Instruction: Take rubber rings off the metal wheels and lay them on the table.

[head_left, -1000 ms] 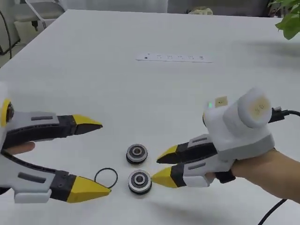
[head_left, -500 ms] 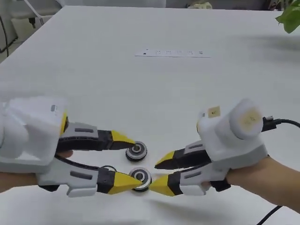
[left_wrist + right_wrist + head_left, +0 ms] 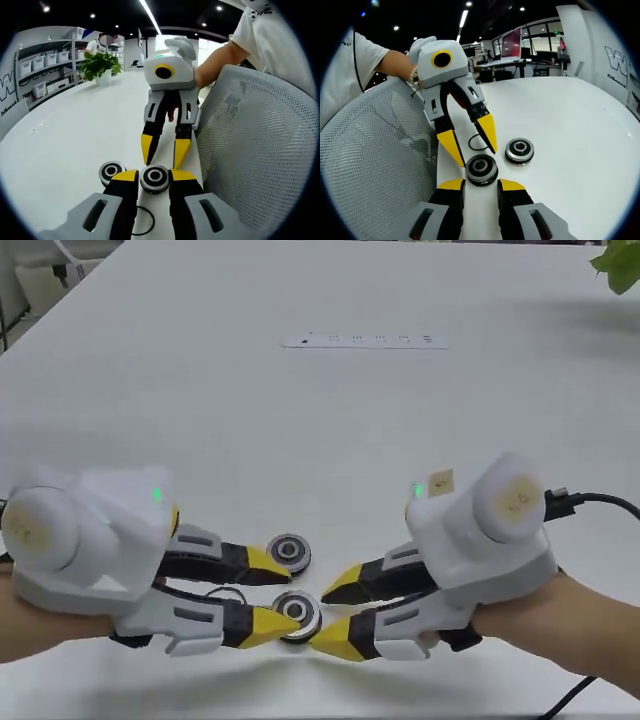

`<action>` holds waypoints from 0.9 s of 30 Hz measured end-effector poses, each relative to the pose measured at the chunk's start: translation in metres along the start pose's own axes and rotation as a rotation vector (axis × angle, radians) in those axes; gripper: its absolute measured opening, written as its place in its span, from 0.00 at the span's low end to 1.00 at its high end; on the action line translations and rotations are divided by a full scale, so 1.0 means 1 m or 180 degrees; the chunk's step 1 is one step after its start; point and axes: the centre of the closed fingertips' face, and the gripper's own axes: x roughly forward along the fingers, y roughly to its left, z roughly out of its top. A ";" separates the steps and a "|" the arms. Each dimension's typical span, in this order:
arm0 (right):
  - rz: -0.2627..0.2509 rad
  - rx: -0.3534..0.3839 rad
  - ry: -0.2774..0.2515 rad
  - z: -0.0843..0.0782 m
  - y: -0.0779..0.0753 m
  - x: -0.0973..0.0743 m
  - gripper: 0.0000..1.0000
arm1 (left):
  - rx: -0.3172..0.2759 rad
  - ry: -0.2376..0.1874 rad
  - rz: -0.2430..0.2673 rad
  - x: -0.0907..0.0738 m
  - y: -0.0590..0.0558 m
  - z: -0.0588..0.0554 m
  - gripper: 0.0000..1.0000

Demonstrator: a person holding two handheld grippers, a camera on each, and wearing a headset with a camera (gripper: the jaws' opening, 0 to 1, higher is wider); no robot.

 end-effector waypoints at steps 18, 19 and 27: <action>-0.0050 -0.0089 0.0016 -0.003 -0.003 0.005 0.18 | 0.0221 0.0013 -0.0010 0.003 -0.003 -0.004 0.08; -0.0071 -0.0156 0.0020 -0.003 -0.003 0.005 0.16 | 0.0228 0.0011 -0.0009 0.003 -0.004 -0.004 0.07; -0.0148 -0.0390 0.0045 -0.006 -0.004 0.001 0.02 | 0.0243 -0.0015 -0.0008 0.004 -0.002 -0.004 0.07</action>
